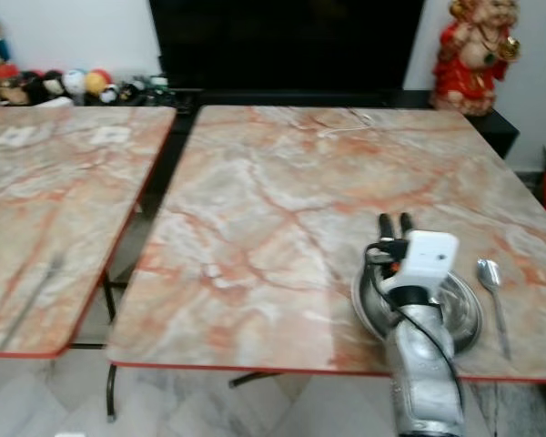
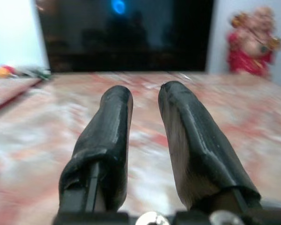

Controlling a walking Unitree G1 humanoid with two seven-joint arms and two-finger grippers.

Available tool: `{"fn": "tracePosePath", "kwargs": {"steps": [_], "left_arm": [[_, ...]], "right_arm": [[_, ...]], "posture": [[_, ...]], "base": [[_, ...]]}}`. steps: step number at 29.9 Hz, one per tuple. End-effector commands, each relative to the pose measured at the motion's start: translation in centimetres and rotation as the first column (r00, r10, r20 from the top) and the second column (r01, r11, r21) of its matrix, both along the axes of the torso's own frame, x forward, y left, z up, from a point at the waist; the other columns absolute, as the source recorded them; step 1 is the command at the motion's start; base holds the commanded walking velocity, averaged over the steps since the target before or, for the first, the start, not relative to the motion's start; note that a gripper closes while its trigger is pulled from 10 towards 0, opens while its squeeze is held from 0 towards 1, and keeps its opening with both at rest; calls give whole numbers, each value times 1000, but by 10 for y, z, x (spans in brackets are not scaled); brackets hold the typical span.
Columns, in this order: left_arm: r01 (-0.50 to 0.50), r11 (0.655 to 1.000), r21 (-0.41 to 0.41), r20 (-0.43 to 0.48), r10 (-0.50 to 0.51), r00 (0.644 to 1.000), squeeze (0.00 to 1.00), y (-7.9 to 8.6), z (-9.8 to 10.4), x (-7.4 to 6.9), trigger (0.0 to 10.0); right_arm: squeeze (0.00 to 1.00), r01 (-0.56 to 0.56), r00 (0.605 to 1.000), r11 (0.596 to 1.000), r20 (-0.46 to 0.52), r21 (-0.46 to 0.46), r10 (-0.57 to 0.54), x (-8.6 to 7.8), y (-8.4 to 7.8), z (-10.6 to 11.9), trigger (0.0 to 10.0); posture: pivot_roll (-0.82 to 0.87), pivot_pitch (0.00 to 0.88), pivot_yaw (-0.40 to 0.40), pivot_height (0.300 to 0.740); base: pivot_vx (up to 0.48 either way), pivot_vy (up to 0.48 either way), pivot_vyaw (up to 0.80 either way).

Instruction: Setting the table

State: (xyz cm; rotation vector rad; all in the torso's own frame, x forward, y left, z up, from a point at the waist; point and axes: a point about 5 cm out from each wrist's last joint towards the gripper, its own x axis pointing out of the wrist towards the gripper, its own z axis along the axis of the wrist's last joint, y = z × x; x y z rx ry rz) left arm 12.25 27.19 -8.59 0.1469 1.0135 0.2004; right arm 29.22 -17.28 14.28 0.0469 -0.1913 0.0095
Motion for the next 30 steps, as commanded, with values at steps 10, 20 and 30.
{"fn": "tracePosePath", "kwargs": {"steps": [10, 20, 30], "left_arm": [[19, 1000, -11, -24, -20, 1000, 0, -16, -4, 6, 10000], [7, 1000, -2, -41, -7, 999, 0, -9, -5, -4, 10000], [-8, 1000, 6, -36, 9, 999, 0, -1, -4, -8, 10000]], "right_arm": [[0, 6, 1000, 1000, 7, -21, -6, -2, -3, 0, 10000], [0, -15, 1000, 999, -9, -30, 15, -4, 2, -5, 10000], [0, -33, 999, 998, -11, -53, 32, -5, 4, -5, 10000]], "posture": [[-48, 0, 3, 740], [-46, 0, 5, 740], [-35, 0, 1, 740]], "base": [[0, 480, 0], [0, 480, 0], [0, 480, 542]]}}
